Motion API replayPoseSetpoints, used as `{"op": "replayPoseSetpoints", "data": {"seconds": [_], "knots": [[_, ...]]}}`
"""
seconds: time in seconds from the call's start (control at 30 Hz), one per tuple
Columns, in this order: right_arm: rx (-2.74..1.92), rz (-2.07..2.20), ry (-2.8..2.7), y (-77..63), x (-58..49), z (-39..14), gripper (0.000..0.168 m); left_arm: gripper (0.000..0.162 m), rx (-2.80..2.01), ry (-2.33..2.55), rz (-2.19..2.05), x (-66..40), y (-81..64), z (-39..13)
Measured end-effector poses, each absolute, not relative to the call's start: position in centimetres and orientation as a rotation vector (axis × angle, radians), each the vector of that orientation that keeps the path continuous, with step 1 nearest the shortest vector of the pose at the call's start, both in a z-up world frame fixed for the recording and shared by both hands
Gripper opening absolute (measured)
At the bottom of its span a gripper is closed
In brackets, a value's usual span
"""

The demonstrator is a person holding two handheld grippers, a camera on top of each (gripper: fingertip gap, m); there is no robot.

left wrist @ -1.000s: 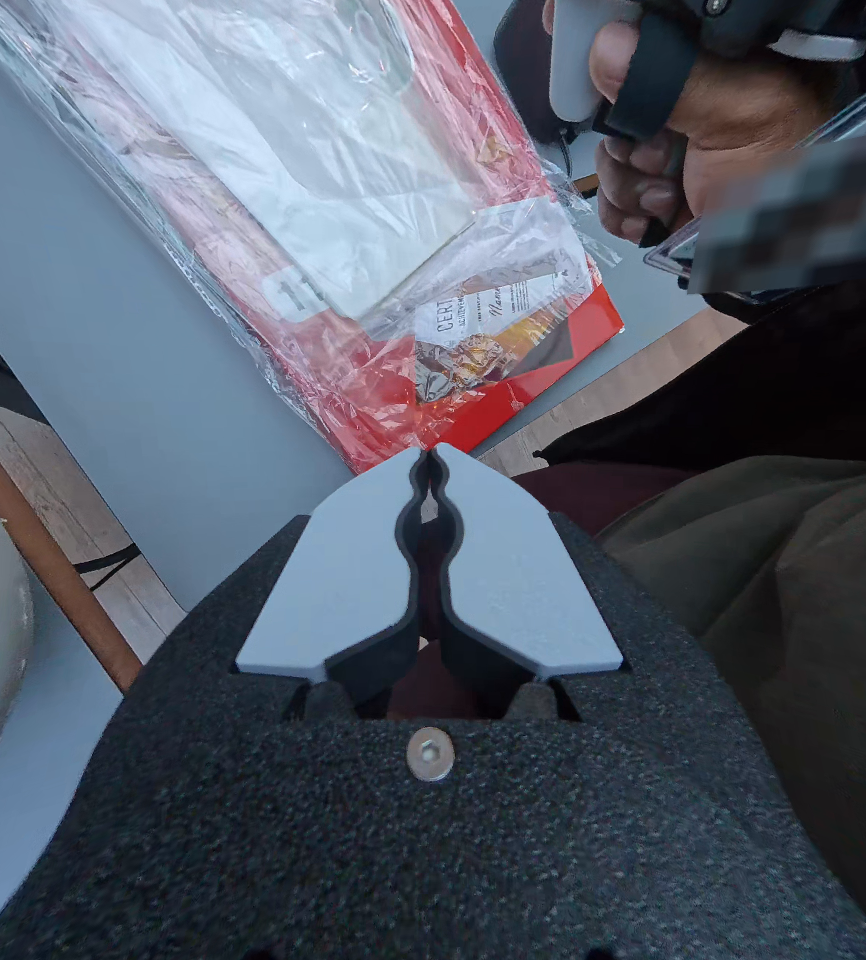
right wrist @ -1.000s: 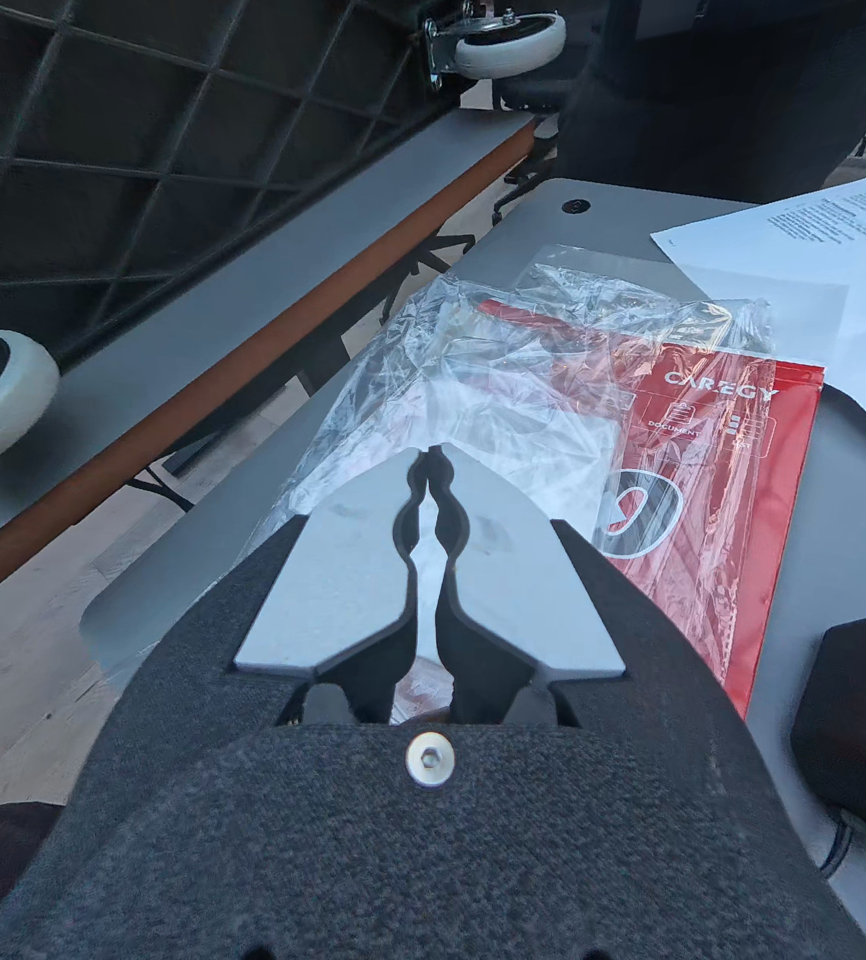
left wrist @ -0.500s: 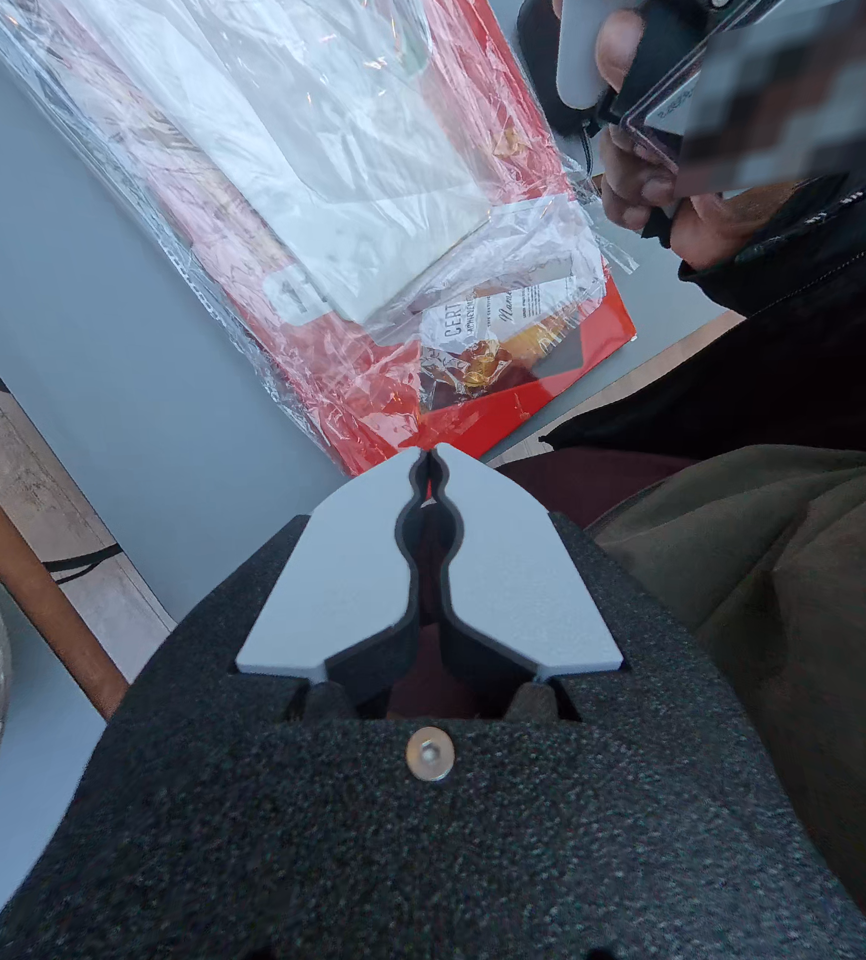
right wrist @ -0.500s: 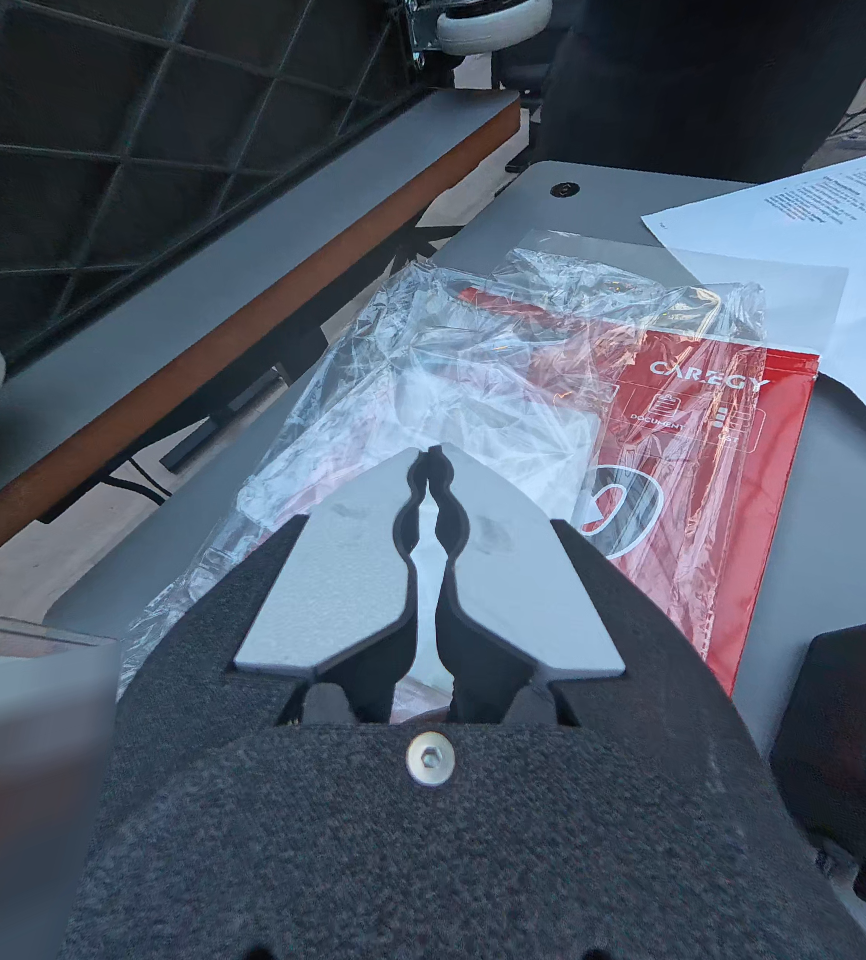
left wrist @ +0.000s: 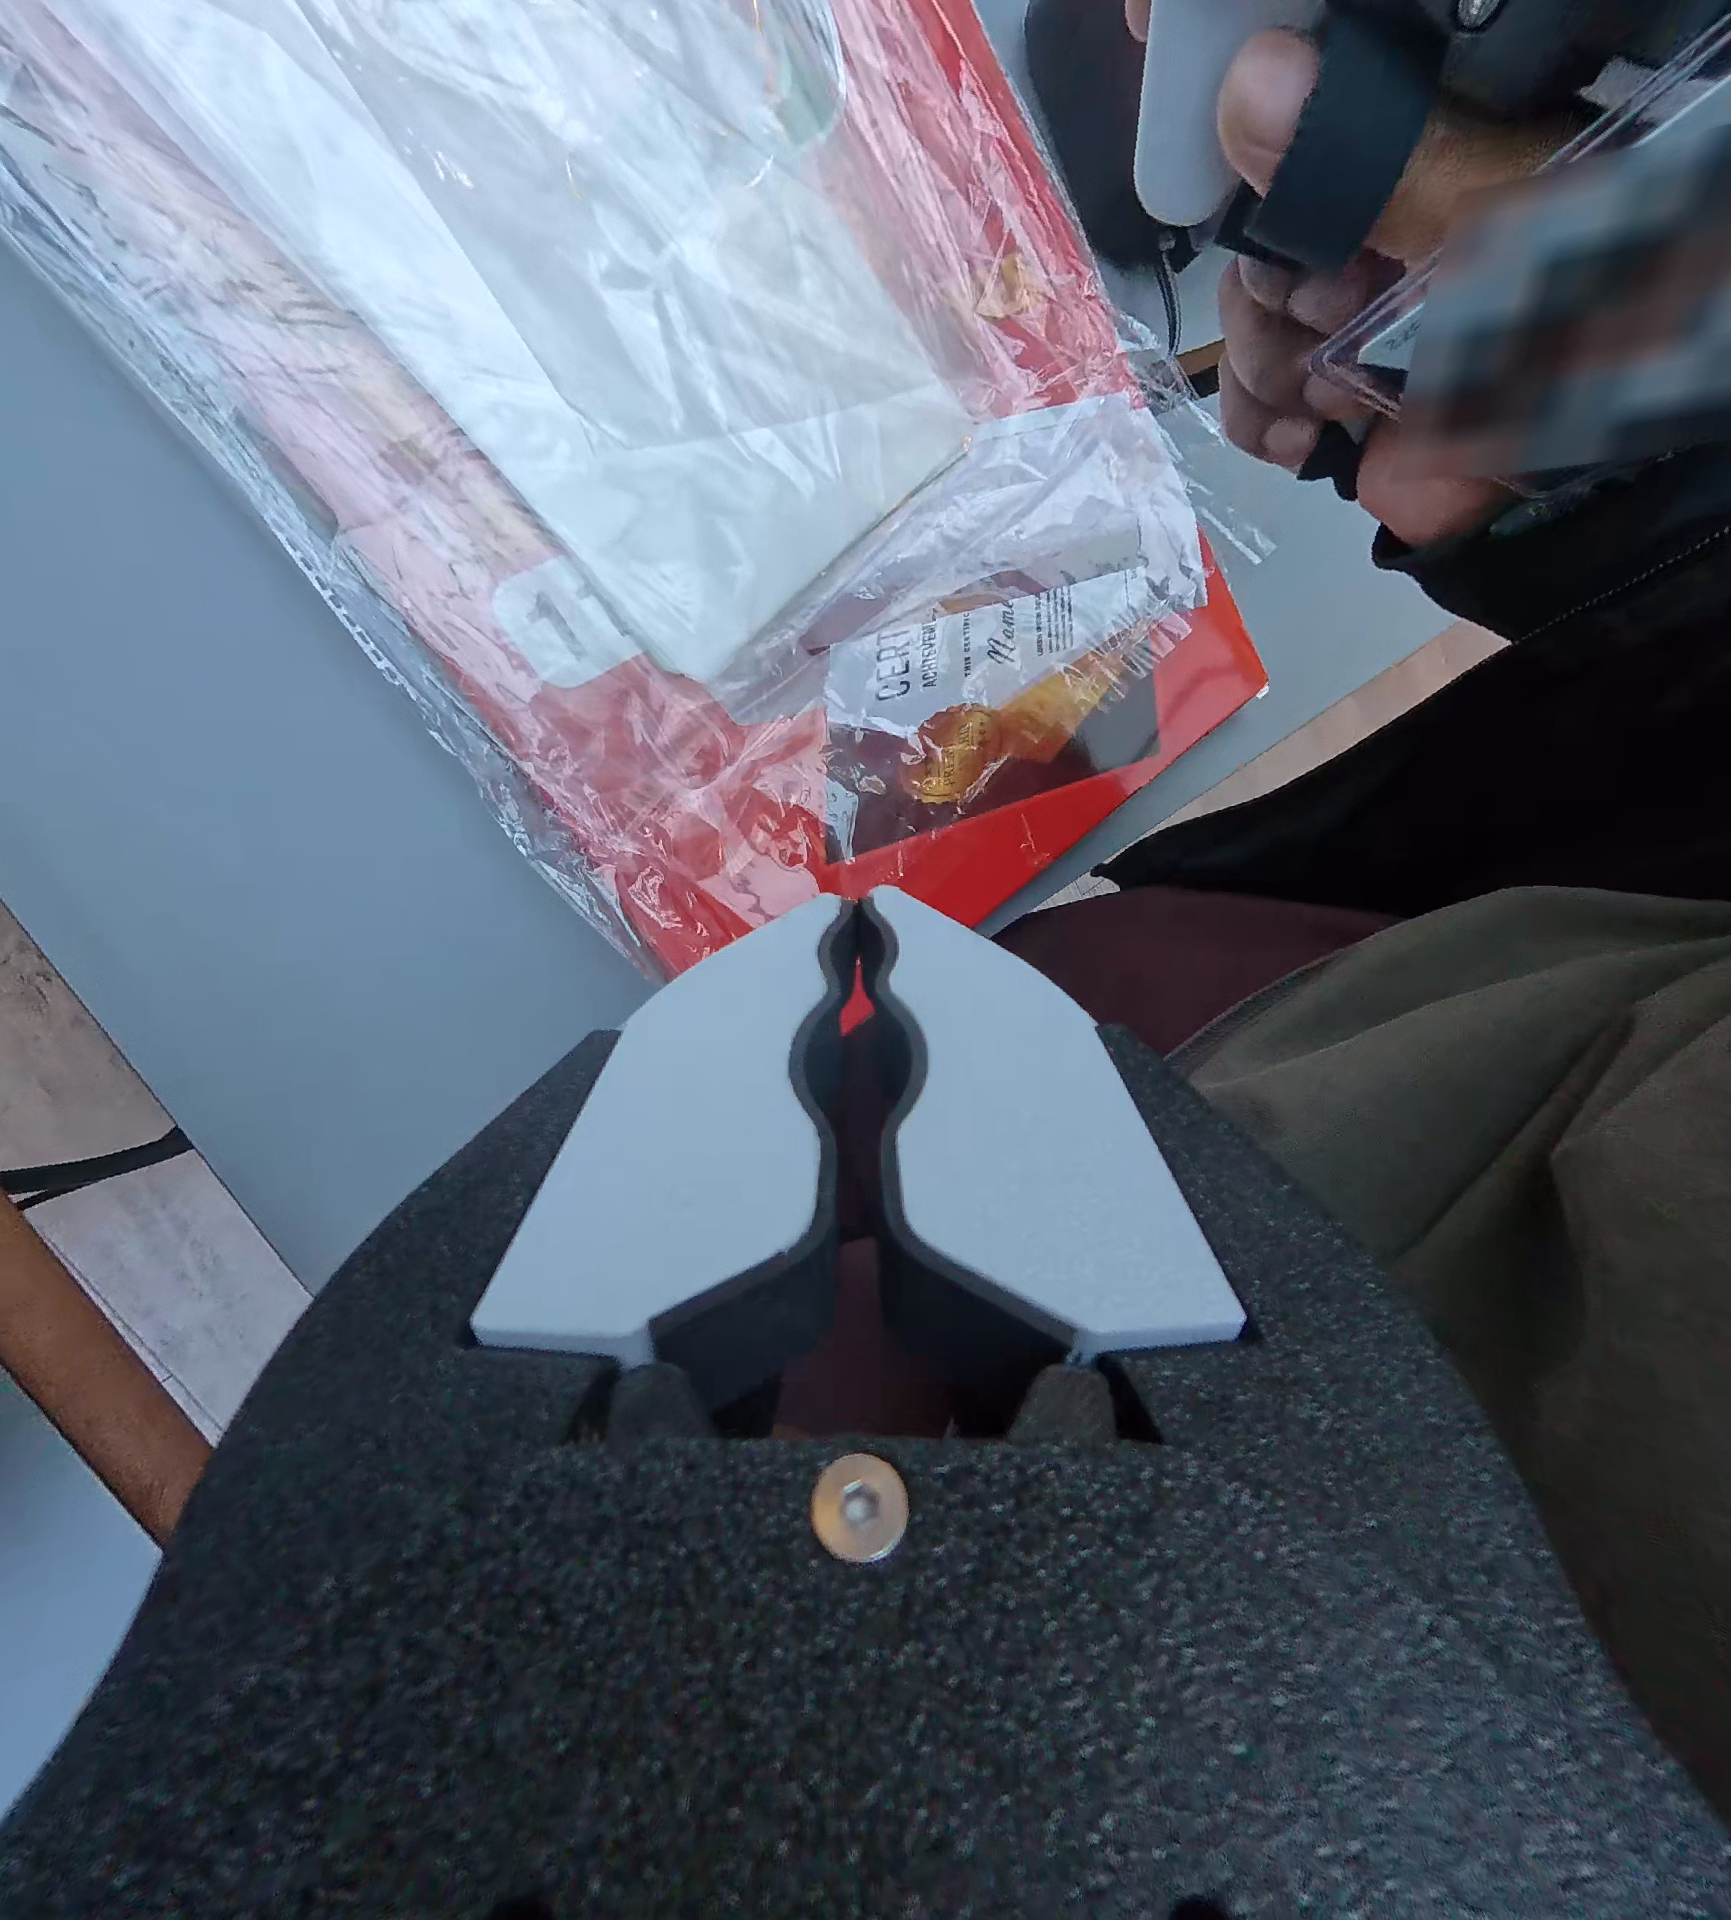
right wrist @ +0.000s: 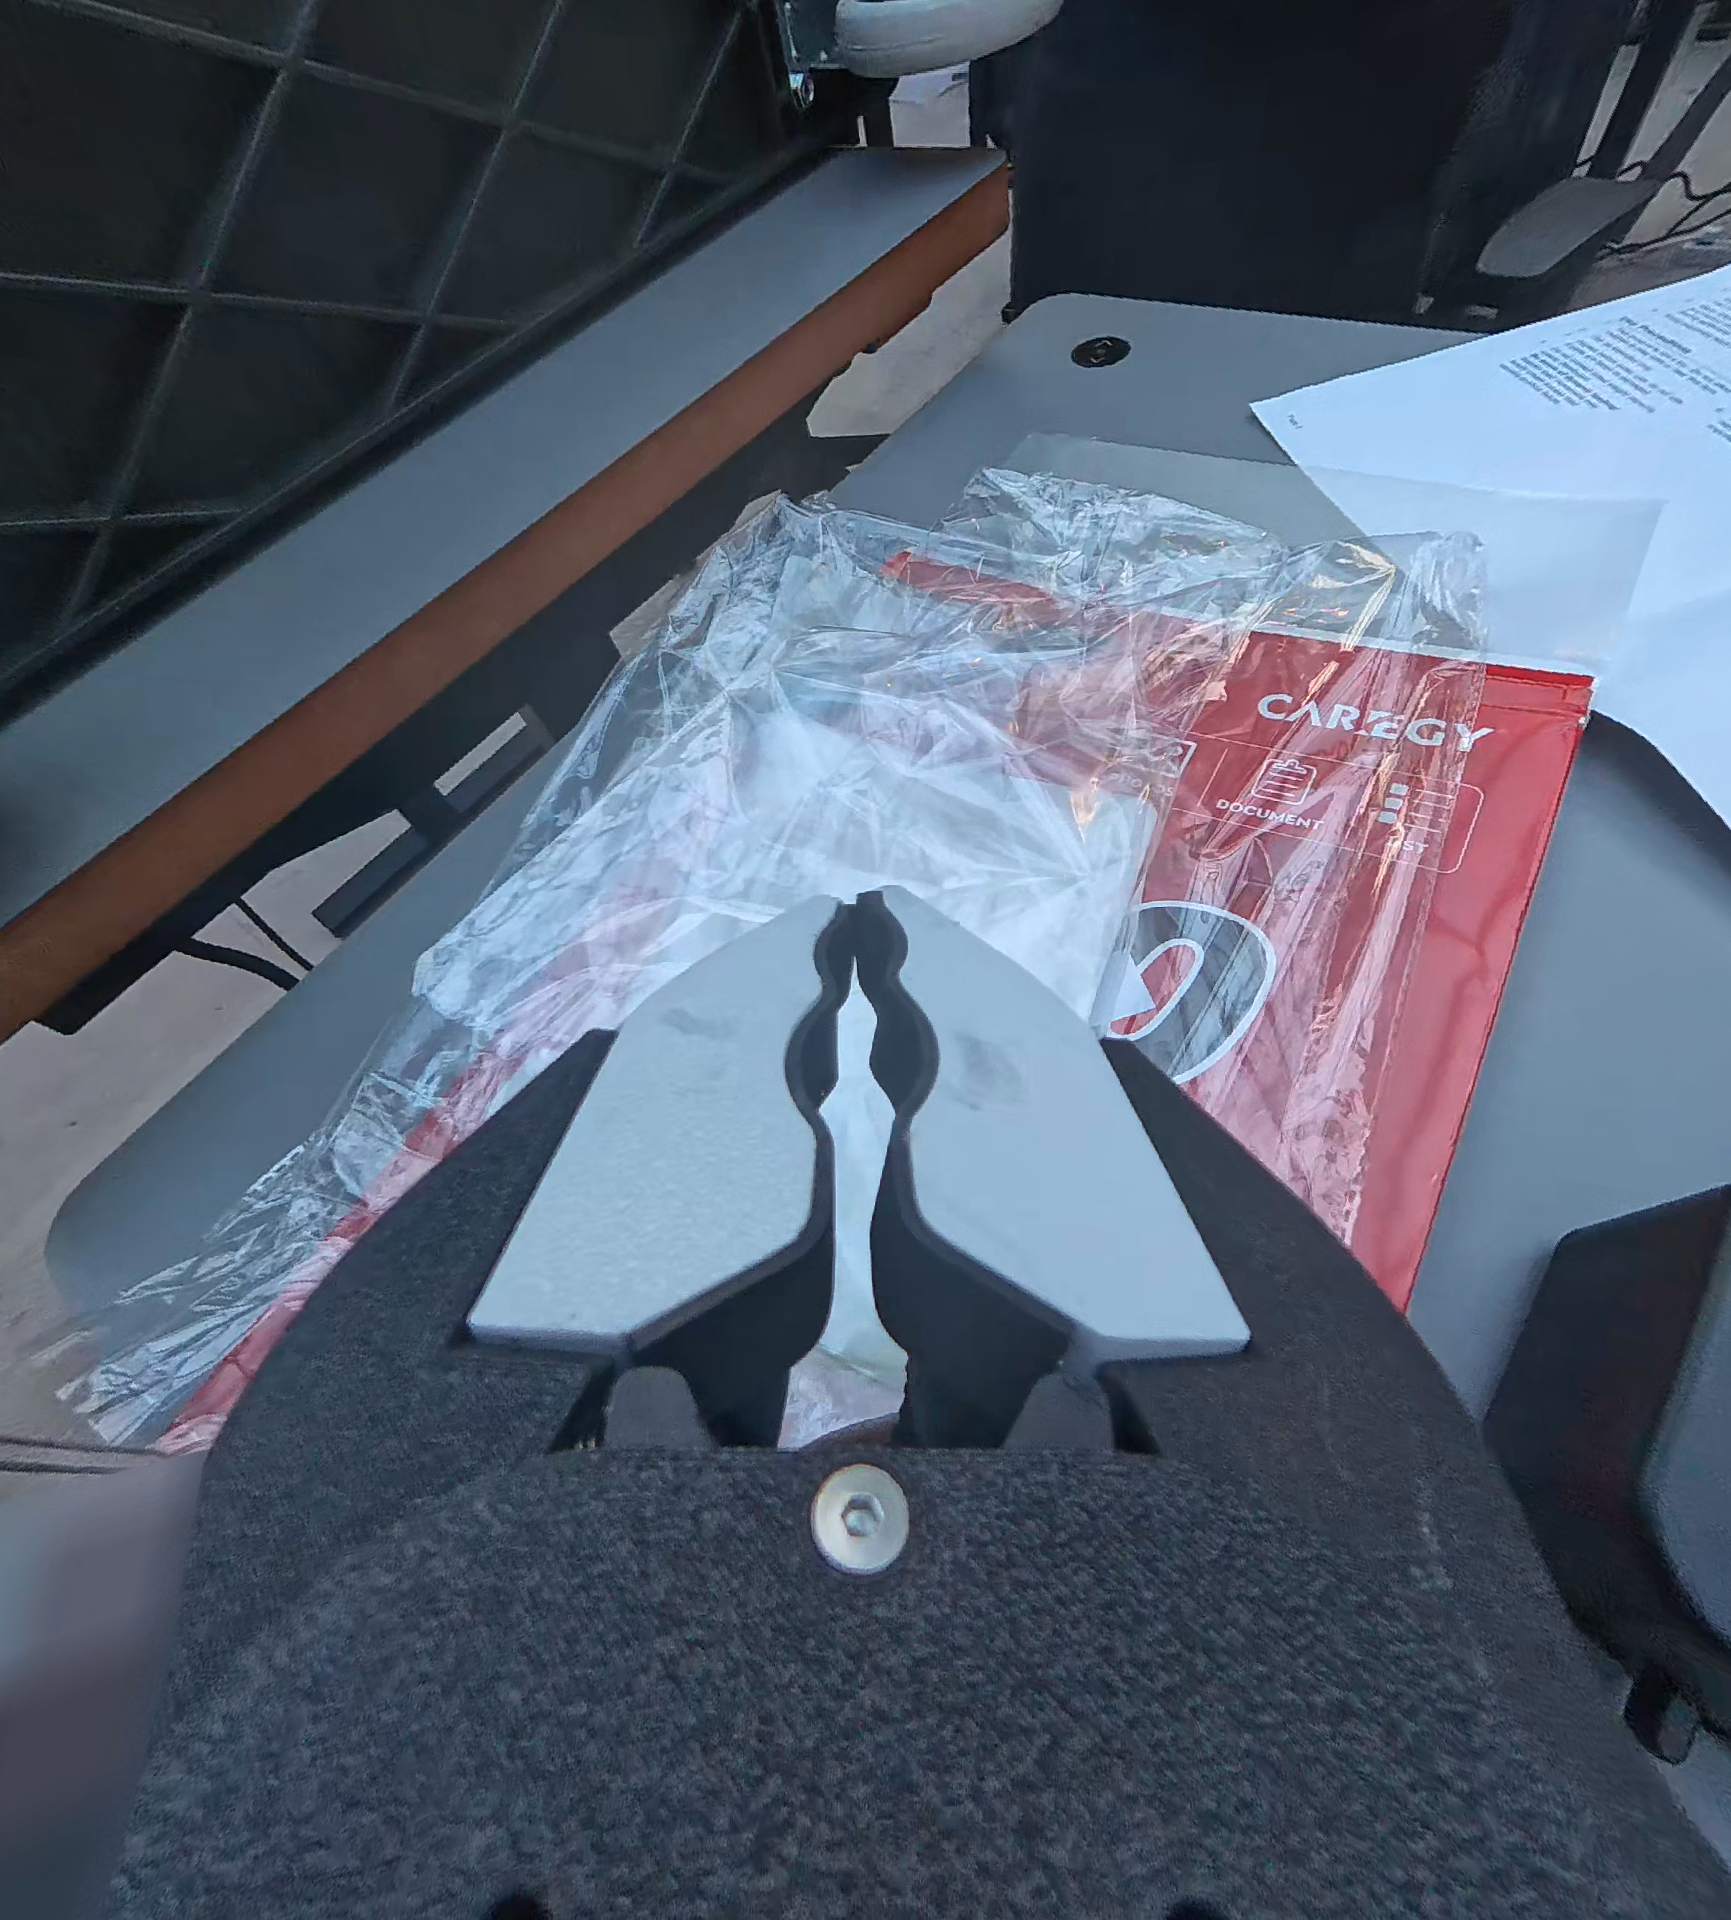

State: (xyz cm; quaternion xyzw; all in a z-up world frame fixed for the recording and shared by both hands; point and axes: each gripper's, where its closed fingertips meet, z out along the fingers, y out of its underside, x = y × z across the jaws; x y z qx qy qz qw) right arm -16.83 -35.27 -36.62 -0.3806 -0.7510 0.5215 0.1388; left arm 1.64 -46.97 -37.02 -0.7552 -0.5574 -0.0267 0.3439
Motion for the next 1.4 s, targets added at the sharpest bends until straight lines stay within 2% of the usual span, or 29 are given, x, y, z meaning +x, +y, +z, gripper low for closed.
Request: {"op": "replayPoseSetpoints", "data": {"seconds": [1.17,1.4], "knots": [[-1.083,1.344,-2.145,-32.0,-20.9,-38.1,0.003,0.0,-1.948,-1.49,-0.058,1.7,-46.9,-37.2],[-1.0,1.066,-2.026,-28.7,-24.4,-37.3,0.003,0.001,-1.943,-1.496,-0.058,1.9,-47.0,-37.3]]}}
